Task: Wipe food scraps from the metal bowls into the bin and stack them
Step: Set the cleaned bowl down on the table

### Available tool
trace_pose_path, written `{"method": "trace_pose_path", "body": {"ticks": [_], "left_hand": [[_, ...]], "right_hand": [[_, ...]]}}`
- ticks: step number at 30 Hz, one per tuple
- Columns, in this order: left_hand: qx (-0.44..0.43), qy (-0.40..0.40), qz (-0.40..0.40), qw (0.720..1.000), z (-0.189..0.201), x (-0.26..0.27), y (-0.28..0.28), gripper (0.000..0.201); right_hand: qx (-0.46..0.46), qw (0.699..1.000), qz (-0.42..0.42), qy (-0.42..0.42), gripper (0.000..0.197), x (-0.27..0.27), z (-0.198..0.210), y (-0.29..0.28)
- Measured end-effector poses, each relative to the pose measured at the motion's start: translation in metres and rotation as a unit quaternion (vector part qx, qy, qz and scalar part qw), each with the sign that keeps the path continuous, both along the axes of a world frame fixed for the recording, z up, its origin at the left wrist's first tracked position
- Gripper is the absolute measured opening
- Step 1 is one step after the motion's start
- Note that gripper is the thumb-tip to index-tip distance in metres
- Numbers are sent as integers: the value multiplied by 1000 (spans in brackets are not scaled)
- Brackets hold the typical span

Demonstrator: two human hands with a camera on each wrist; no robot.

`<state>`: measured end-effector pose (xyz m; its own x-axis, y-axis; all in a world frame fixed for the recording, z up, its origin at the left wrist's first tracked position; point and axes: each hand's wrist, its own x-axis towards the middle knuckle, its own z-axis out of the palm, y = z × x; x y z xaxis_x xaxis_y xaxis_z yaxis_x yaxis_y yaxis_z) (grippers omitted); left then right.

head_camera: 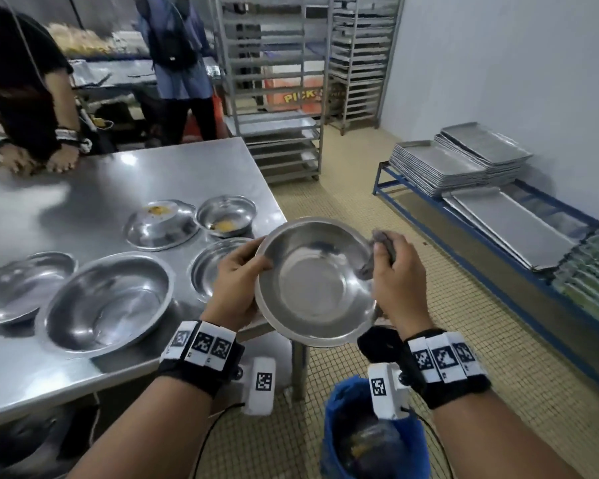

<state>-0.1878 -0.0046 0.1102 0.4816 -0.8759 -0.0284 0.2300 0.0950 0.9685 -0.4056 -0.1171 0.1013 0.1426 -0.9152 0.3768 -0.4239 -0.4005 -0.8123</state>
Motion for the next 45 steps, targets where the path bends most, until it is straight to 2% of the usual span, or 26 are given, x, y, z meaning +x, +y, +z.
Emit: {"method": "trace_pose_path", "body": {"ticks": [2, 6, 10, 16, 20, 24, 28, 31, 37, 42, 45], "left_hand": [[-9, -5, 32, 999, 1, 37, 18, 31], [-1, -8, 114, 993, -2, 118, 57, 39], [26, -12, 193, 981, -11, 192, 96, 23], [47, -30, 253, 966, -28, 265, 153, 17], [48, -8, 312, 949, -35, 299, 174, 16], [54, 3, 336, 940, -45, 319, 177, 11], [72, -5, 307, 949, -49, 335, 167, 17], [111, -10, 266, 958, -47, 343, 153, 30], [164, 2, 221, 961, -47, 358, 118, 47], [175, -2, 278, 944, -50, 375, 102, 47], [182, 6, 317, 931, -51, 387, 101, 42]], "right_hand": [[35, 998, 49, -19, 14, 46, 4, 4], [50, 992, 116, -18, 13, 145, 2, 20], [50, 988, 144, -9, 20, 236, -10, 38], [73, 977, 200, -2, 22, 331, -12, 72], [125, 954, 272, 22, 15, 372, -22, 86], [131, 947, 292, 7, 12, 405, -37, 85], [125, 949, 289, -4, 14, 430, -46, 74], [121, 956, 268, -17, 15, 447, -49, 56], [107, 970, 216, 21, 13, 470, -50, 8], [141, 948, 283, 33, 22, 492, -51, -16], [148, 937, 314, 35, 13, 505, -58, -21]]}}
